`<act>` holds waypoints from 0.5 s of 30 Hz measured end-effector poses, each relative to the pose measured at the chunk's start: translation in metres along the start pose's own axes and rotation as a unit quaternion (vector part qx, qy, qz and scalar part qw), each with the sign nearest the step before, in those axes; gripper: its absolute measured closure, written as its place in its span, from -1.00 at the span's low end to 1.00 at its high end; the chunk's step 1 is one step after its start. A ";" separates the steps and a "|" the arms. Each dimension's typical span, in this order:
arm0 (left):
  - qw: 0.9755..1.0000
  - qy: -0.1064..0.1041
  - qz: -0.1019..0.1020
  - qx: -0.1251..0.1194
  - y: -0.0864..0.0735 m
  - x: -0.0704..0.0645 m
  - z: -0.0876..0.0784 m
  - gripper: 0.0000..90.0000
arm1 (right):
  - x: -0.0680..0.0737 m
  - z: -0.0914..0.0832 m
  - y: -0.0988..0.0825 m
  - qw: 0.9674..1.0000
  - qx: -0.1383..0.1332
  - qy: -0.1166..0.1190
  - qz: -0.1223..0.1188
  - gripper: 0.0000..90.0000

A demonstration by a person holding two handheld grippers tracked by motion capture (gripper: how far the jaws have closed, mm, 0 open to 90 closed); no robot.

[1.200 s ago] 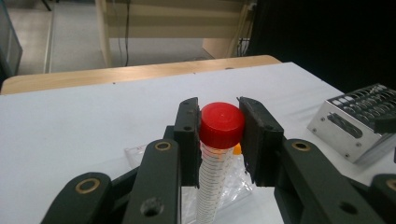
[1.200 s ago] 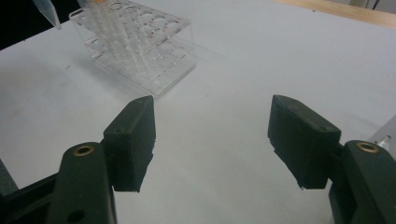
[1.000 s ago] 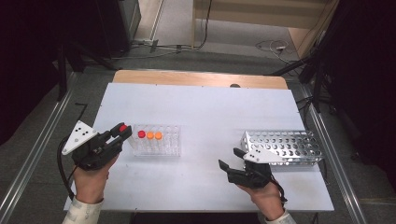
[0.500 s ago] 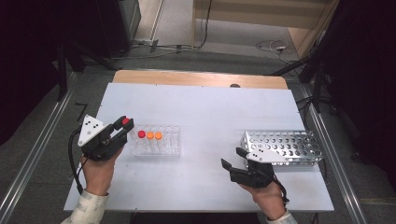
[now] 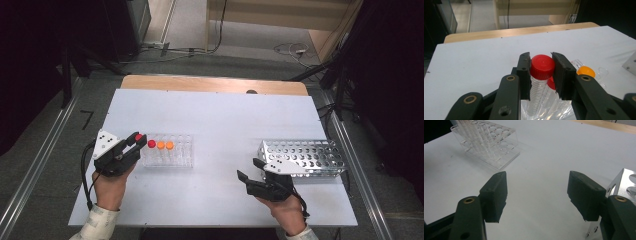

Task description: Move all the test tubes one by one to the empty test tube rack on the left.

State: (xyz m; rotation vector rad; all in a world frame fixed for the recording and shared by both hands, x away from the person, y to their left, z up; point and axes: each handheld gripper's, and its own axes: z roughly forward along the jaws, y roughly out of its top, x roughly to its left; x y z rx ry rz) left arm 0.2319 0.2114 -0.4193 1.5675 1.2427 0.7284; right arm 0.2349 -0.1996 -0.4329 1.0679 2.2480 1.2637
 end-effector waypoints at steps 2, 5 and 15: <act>1.000 -0.003 -0.006 0.002 -0.001 0.001 0.000 0.53 | 0.000 0.000 0.000 1.000 0.001 0.000 -0.001 -0.32; 1.000 -0.006 -0.014 0.001 -0.002 0.002 0.000 0.47 | 0.000 0.001 -0.001 1.000 0.002 0.000 0.000 -0.32; 1.000 -0.017 -0.025 -0.004 -0.002 0.002 -0.004 0.29 | -0.002 0.000 -0.001 1.000 -0.001 -0.004 0.001 -0.32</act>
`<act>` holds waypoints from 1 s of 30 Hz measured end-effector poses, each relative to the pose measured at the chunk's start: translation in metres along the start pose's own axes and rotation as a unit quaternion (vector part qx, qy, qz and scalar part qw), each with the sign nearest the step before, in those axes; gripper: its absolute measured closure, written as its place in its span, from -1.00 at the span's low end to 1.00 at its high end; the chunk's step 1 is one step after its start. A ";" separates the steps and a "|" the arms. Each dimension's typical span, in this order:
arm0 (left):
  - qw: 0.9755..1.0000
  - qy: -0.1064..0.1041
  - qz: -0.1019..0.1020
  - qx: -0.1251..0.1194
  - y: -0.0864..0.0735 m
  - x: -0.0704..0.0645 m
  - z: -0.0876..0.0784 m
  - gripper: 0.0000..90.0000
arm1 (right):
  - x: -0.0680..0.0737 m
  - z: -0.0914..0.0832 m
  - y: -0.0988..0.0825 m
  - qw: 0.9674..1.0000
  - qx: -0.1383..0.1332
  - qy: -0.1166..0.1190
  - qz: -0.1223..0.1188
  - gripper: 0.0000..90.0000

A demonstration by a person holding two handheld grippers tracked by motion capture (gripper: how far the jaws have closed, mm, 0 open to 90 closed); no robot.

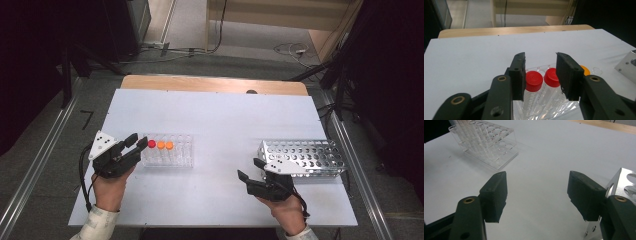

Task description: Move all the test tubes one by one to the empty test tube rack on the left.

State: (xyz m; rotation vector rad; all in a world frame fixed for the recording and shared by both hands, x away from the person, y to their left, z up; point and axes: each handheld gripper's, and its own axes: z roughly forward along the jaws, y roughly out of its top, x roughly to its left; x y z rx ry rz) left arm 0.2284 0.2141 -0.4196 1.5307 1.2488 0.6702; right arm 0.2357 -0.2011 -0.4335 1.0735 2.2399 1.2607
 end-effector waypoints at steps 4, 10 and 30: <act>1.000 -0.002 -0.011 0.001 0.000 -0.001 -0.001 0.01 | -0.004 0.001 -0.002 1.000 -0.008 0.005 0.000 -0.37; 1.000 0.001 -0.007 0.009 -0.003 -0.006 -0.006 -0.34 | -0.013 0.000 -0.004 1.000 -0.016 0.000 0.007 -0.41; 0.998 0.061 -0.021 -0.005 -0.033 0.017 -0.040 -0.64 | -0.060 -0.040 -0.024 0.996 -0.049 -0.063 0.030 -0.45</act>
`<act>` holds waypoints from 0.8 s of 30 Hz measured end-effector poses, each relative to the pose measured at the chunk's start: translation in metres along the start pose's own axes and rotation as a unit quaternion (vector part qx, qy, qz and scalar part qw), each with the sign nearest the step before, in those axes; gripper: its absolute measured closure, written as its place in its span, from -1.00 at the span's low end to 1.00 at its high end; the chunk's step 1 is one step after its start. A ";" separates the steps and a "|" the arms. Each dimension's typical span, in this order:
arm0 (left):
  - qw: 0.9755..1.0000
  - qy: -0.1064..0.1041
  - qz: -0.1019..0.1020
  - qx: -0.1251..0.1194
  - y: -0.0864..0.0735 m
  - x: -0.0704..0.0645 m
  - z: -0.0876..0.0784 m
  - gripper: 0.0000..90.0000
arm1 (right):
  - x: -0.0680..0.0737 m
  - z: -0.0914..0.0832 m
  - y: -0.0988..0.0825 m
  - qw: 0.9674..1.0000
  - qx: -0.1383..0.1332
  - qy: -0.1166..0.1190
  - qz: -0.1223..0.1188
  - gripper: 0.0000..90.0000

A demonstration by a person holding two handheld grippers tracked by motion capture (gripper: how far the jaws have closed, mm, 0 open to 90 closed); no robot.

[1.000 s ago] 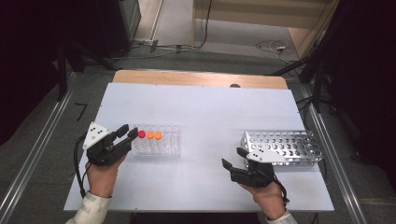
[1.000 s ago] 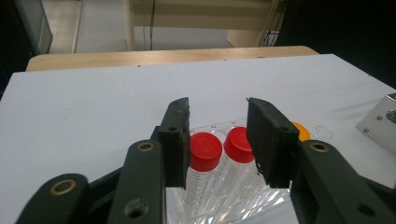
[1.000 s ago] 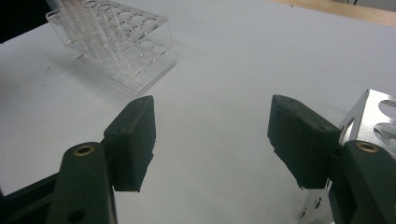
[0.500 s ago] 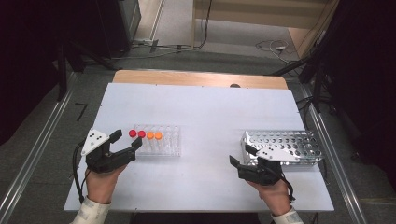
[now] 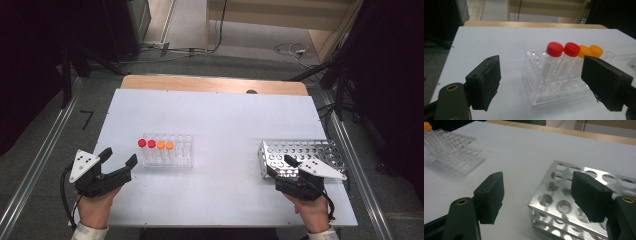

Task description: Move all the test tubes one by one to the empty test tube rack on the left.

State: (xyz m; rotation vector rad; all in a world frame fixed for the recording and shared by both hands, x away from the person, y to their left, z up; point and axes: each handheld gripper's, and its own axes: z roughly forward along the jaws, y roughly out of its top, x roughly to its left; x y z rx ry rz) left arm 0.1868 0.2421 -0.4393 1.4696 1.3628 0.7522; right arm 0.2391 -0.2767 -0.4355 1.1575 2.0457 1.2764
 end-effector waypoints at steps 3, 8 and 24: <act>1.000 0.014 -0.003 0.006 -0.005 0.008 -0.003 -0.65 | -0.014 -0.010 -0.005 1.000 -0.004 -0.021 0.009 -0.45; 0.999 0.032 -0.012 0.011 -0.013 0.019 -0.006 -0.66 | -0.039 -0.027 -0.015 0.998 -0.012 -0.056 0.025 -0.47; 0.996 0.072 -0.036 0.039 -0.030 0.044 0.003 -0.66 | -0.097 -0.049 -0.045 0.985 -0.001 -0.153 0.077 -0.48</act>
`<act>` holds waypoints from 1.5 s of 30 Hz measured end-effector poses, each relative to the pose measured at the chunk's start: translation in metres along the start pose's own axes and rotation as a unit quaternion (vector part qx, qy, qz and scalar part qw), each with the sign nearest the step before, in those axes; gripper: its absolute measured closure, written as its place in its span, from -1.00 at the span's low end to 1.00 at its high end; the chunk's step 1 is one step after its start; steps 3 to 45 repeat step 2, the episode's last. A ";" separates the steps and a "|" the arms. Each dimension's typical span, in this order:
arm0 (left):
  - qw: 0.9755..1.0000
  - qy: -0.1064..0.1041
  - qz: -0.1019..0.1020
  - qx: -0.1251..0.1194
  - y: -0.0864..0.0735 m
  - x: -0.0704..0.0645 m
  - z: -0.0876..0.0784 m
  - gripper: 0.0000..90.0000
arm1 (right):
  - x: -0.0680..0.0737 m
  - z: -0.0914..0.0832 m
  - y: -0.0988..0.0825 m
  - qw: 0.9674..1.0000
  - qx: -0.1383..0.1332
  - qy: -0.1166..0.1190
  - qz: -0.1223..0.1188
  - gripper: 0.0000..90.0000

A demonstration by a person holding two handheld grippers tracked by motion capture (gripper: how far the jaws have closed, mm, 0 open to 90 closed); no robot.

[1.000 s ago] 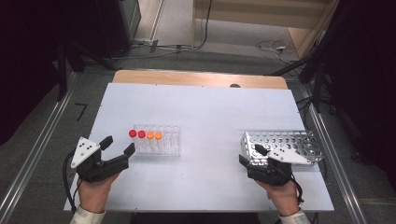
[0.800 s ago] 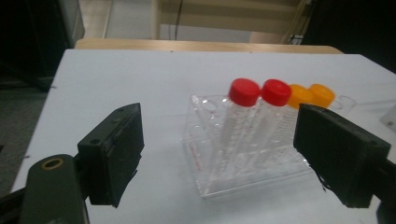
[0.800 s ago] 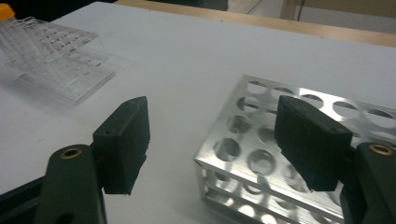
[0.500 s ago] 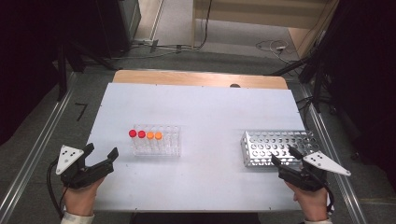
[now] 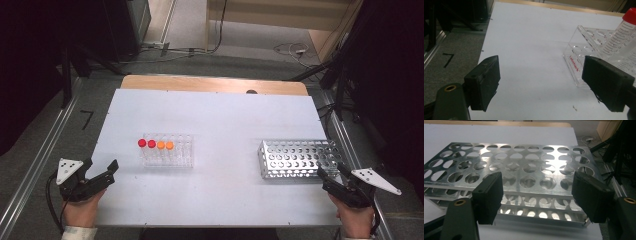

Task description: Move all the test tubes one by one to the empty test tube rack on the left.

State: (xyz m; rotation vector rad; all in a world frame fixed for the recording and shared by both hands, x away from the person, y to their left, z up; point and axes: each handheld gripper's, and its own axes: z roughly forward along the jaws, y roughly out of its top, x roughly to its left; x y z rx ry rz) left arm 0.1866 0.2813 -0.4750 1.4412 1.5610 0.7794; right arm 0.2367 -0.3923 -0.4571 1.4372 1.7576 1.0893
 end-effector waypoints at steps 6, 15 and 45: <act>1.000 0.001 0.000 0.003 -0.001 0.001 0.001 -0.66 | -0.001 0.000 0.000 1.000 -0.002 -0.002 0.001 -0.48; 1.000 0.001 0.000 0.003 -0.001 0.001 0.001 -0.66 | -0.001 0.000 0.000 1.000 -0.002 -0.002 0.001 -0.48; 1.000 0.001 0.000 0.003 -0.001 0.001 0.001 -0.66 | -0.001 0.000 0.000 1.000 -0.002 -0.002 0.001 -0.48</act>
